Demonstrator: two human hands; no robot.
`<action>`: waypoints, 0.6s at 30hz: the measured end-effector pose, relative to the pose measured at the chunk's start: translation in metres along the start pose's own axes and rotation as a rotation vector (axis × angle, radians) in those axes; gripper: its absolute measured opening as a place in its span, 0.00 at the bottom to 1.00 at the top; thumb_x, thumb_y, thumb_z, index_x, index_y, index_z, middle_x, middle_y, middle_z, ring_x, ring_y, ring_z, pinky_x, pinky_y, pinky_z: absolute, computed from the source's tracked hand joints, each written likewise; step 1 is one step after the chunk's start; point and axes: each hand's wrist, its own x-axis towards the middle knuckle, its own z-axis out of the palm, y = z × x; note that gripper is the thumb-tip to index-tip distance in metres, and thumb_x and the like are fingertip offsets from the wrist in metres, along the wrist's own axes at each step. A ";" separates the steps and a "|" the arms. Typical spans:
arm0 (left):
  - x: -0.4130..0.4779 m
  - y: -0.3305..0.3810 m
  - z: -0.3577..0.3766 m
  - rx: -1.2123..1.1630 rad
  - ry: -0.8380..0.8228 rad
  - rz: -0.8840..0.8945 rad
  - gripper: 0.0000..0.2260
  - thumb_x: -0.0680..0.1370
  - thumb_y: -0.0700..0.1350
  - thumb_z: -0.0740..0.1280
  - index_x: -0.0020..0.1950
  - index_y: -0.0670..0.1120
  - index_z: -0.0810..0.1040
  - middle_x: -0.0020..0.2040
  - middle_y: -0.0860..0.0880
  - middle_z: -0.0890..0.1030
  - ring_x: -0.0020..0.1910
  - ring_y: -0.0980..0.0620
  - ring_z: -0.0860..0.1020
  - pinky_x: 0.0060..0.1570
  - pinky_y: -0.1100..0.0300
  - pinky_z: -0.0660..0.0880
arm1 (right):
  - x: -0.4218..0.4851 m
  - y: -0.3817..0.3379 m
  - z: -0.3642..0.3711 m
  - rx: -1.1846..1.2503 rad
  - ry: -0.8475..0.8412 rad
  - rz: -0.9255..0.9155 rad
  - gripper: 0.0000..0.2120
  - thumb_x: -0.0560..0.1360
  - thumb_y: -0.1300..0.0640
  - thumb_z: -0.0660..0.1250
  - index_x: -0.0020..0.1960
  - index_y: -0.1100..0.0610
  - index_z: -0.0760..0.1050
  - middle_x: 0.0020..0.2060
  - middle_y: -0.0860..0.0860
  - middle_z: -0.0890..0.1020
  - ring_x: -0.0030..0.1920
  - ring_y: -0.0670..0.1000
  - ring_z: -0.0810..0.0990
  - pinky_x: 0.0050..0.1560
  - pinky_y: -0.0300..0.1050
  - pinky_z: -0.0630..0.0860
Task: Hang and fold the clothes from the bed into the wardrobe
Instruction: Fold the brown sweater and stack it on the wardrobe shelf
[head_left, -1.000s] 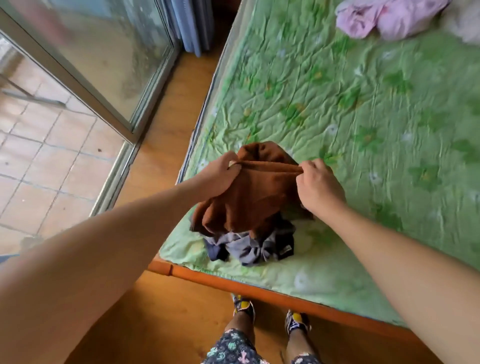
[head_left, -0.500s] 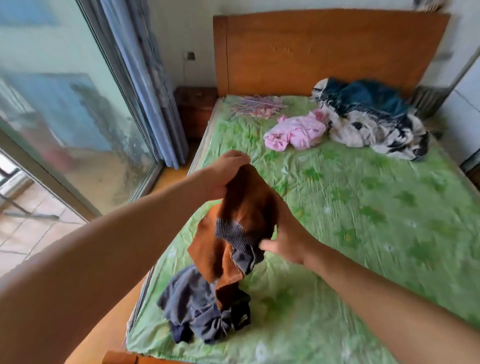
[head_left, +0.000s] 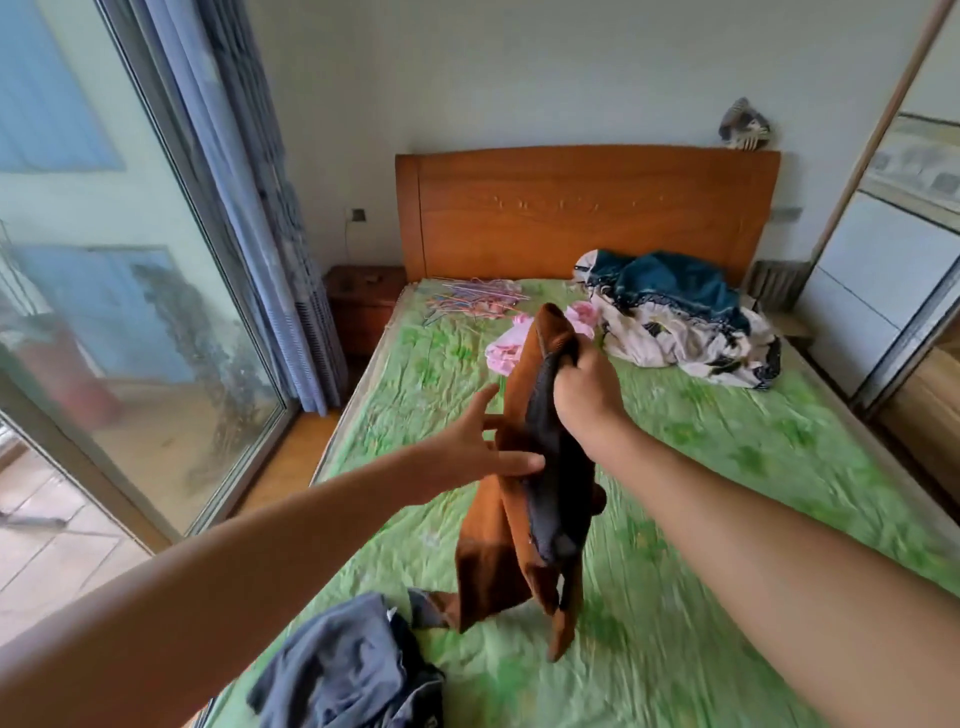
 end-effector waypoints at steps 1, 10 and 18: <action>0.002 -0.007 0.016 0.061 0.058 0.015 0.52 0.67 0.47 0.82 0.80 0.58 0.51 0.64 0.50 0.75 0.59 0.49 0.80 0.58 0.49 0.79 | 0.003 -0.002 -0.005 -0.008 -0.004 0.001 0.07 0.82 0.55 0.56 0.51 0.49 0.72 0.42 0.50 0.79 0.47 0.59 0.81 0.41 0.45 0.70; 0.030 -0.016 0.125 -0.046 0.109 0.021 0.38 0.66 0.48 0.83 0.69 0.52 0.66 0.58 0.53 0.80 0.54 0.58 0.81 0.49 0.63 0.80 | 0.036 -0.025 -0.071 -0.188 0.020 -0.210 0.21 0.82 0.57 0.53 0.71 0.41 0.69 0.51 0.51 0.81 0.41 0.53 0.80 0.37 0.44 0.72; 0.062 -0.005 0.107 0.171 0.520 0.000 0.08 0.74 0.40 0.65 0.51 0.50 0.76 0.39 0.49 0.79 0.33 0.55 0.76 0.26 0.63 0.70 | 0.061 -0.017 -0.155 -0.469 0.136 -0.341 0.20 0.80 0.58 0.55 0.69 0.47 0.75 0.61 0.57 0.74 0.61 0.59 0.75 0.63 0.53 0.73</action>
